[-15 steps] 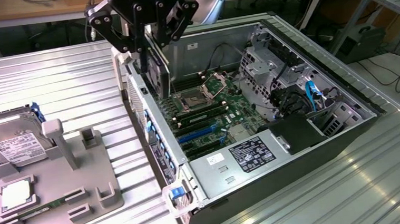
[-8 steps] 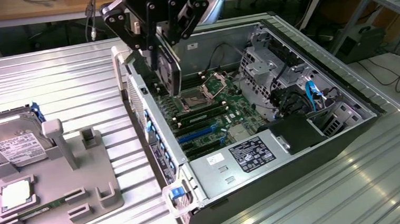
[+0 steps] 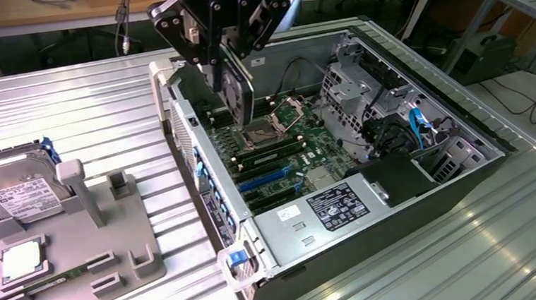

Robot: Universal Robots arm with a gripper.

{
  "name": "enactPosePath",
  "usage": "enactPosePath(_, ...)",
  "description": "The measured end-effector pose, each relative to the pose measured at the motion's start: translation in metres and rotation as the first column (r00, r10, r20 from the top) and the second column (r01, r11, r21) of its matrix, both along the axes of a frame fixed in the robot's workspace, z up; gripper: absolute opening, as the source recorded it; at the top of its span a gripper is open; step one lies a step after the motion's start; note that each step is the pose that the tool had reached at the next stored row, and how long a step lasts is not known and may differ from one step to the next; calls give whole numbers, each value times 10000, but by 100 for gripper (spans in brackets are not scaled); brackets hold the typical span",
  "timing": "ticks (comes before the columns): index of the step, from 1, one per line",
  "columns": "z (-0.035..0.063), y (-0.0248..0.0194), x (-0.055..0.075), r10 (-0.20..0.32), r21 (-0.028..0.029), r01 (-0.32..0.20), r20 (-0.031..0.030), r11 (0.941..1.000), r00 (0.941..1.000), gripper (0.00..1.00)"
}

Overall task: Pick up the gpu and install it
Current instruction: 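Pick up the gpu and move the gpu toward the slot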

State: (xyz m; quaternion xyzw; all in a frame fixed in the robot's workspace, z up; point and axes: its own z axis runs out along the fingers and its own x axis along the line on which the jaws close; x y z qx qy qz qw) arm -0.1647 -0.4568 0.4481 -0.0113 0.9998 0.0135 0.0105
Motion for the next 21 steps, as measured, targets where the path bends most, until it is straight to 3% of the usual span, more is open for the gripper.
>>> enactPosePath(21,-2,0,373,1,1,-1,2,10000,10000,29)
